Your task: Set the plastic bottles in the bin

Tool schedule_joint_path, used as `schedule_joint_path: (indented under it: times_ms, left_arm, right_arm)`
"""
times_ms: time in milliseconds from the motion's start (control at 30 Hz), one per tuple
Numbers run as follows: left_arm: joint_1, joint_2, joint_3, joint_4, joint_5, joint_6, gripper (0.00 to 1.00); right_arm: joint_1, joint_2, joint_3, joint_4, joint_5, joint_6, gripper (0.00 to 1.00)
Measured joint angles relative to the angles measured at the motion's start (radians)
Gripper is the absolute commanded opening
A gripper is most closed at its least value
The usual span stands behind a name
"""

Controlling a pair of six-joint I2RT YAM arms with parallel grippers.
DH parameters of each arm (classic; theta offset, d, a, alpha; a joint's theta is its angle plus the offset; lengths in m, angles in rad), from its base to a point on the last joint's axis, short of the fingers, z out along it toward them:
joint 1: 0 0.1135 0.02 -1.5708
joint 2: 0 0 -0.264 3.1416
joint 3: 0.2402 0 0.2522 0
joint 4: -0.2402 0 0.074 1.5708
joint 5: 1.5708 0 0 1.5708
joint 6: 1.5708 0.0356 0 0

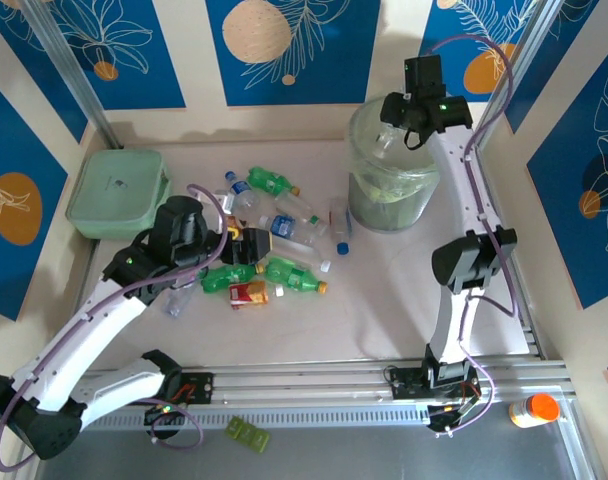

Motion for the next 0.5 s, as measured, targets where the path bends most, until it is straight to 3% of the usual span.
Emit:
schedule_joint_path:
  times_ms: [500]
  left_arm:
    - [-0.001, 0.014, -0.028, 0.028, -0.016, 0.03, 1.0]
  right_arm:
    - [-0.011, 0.085, -0.041, -0.166, 0.08, -0.027, 0.5]
